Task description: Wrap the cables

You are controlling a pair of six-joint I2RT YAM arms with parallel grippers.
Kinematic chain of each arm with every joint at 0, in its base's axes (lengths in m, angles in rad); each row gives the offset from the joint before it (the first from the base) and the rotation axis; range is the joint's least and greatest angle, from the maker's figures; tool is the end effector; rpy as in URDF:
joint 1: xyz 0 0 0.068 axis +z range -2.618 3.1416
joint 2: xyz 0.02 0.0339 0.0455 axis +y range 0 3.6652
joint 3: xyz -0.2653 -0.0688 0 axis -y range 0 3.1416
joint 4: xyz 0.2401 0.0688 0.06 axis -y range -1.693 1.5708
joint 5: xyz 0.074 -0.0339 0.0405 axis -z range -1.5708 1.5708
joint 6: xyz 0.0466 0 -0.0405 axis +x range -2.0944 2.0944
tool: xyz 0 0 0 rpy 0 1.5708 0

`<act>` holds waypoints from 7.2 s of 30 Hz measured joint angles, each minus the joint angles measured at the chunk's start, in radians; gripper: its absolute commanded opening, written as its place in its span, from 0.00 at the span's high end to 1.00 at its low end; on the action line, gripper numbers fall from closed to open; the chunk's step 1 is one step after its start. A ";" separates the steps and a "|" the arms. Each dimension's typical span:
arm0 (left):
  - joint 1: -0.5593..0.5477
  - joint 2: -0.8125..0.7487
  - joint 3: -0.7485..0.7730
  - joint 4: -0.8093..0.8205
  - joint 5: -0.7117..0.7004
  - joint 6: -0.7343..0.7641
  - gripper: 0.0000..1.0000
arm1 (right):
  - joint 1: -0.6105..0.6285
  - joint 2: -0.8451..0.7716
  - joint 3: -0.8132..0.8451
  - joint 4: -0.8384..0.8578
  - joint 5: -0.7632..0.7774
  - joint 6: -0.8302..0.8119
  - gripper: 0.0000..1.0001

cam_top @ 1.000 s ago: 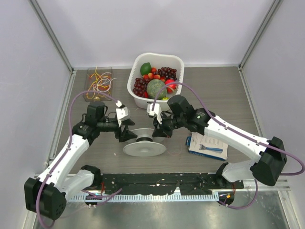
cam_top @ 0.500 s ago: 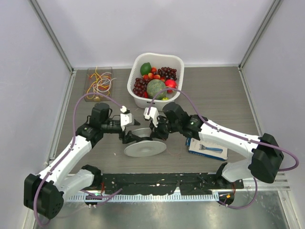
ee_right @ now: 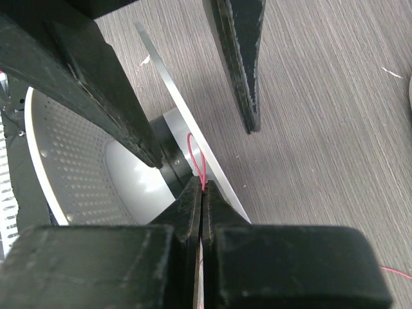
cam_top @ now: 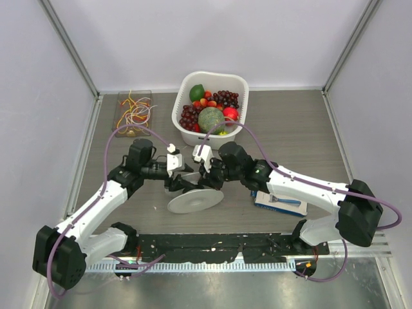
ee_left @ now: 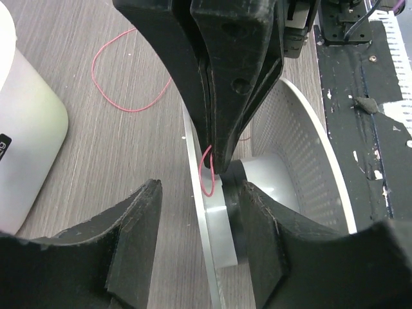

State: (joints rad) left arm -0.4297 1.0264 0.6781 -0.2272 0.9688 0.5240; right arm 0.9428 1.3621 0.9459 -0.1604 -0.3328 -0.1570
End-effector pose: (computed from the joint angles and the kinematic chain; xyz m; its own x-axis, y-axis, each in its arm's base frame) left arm 0.1776 -0.1236 0.2603 0.0042 0.3098 -0.9508 0.9961 0.0829 0.0314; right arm 0.1686 0.2581 0.2665 -0.1716 -0.4879 -0.8559 -0.9644 0.2606 0.0448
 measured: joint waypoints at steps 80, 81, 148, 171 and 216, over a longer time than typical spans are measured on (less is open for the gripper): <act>-0.061 -0.053 0.018 -0.077 -0.060 0.082 1.00 | -0.086 -0.005 0.044 -0.013 -0.210 -0.137 0.59; -0.061 -0.053 0.018 -0.077 -0.060 0.082 1.00 | -0.085 -0.001 0.044 -0.009 -0.209 -0.139 0.63; -0.078 0.027 0.014 0.033 -0.177 -0.046 0.73 | -0.070 0.002 0.021 0.039 -0.188 -0.219 0.99; -0.114 0.050 0.084 -0.073 -0.239 -0.149 1.00 | -0.088 -0.008 0.020 0.022 -0.211 -0.269 0.81; -0.011 0.064 0.909 -0.320 -0.368 -0.627 1.00 | -0.462 -0.425 -0.099 -0.092 -0.165 -0.169 0.17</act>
State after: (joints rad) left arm -0.4404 1.0901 1.5871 -0.5476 0.6010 -0.1028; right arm 0.4805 0.9367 0.8471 -0.2520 -0.4976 -0.3260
